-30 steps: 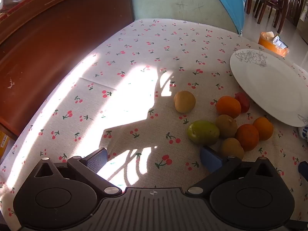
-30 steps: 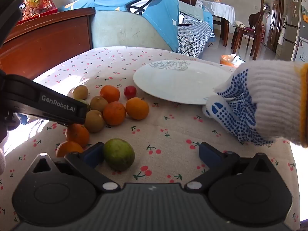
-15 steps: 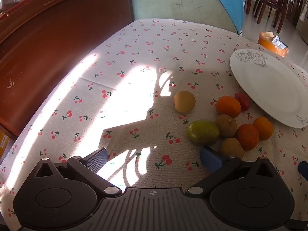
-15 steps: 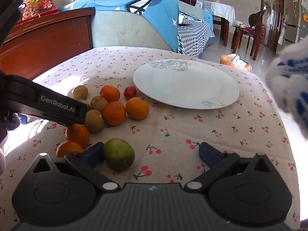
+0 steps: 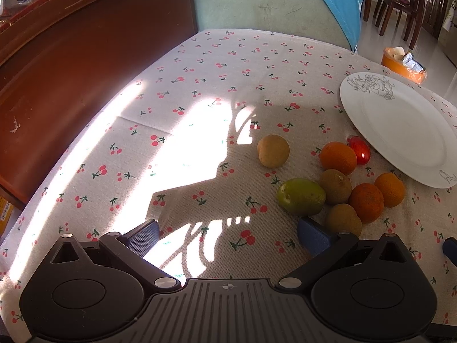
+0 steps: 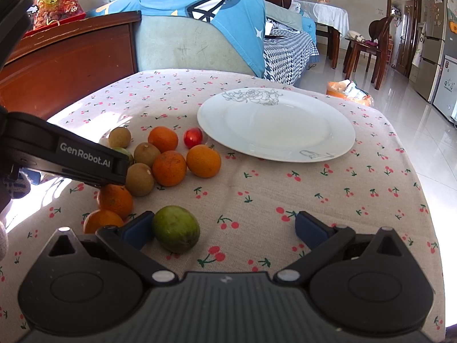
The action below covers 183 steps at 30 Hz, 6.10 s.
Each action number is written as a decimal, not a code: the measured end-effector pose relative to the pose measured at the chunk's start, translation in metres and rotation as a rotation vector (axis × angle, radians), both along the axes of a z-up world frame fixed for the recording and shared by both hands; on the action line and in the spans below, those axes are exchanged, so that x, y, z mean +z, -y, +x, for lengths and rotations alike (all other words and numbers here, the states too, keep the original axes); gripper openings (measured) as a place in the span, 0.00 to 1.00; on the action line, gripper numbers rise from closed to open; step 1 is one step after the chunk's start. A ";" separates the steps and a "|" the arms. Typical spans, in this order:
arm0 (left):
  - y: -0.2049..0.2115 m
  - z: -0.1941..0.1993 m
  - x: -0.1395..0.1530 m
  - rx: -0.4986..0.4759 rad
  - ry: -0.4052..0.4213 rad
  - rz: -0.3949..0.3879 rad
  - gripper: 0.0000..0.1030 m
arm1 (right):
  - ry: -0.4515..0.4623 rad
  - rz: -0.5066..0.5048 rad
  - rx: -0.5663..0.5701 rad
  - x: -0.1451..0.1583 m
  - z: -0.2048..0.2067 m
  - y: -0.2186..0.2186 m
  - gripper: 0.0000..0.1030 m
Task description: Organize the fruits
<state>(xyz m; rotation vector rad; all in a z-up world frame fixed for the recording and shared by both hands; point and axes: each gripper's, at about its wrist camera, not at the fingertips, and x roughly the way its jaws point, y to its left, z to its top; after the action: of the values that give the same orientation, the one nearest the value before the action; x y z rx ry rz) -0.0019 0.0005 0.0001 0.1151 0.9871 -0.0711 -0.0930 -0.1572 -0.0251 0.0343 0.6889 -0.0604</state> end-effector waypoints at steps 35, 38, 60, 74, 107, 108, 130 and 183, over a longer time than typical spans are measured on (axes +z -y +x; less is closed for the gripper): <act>-0.017 -0.053 0.037 -0.004 0.006 0.049 0.99 | -0.204 0.132 -0.125 0.037 -0.002 0.029 0.99; -0.014 -0.055 0.037 -0.012 0.009 0.049 0.99 | -0.218 0.110 -0.129 0.036 0.000 0.027 0.99; -0.010 -0.058 0.038 -0.015 0.019 0.055 0.98 | -0.221 0.092 -0.119 0.036 0.001 0.022 0.99; -0.009 -0.060 0.040 -0.020 0.028 0.046 0.97 | -0.223 0.097 -0.109 0.035 0.001 0.022 0.97; -0.026 -0.066 0.032 -0.054 0.006 -0.044 0.80 | -0.128 0.324 0.133 0.024 -0.003 0.024 0.37; -0.026 -0.066 0.032 -0.059 0.005 -0.049 0.79 | -0.131 0.324 0.133 0.023 -0.002 0.023 0.37; 0.014 -0.078 0.028 -0.229 0.010 -0.159 0.58 | -0.096 0.345 -0.022 0.027 -0.002 0.054 0.29; 0.084 0.018 0.025 -0.256 0.109 -0.360 0.27 | 0.070 0.441 -0.158 0.030 0.042 0.110 0.29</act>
<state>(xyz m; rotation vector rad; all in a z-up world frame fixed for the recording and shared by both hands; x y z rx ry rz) 0.0164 -0.0840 0.0254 -0.0853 0.8333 -0.4699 -0.0510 -0.2672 0.0045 0.5122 0.6183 -0.0573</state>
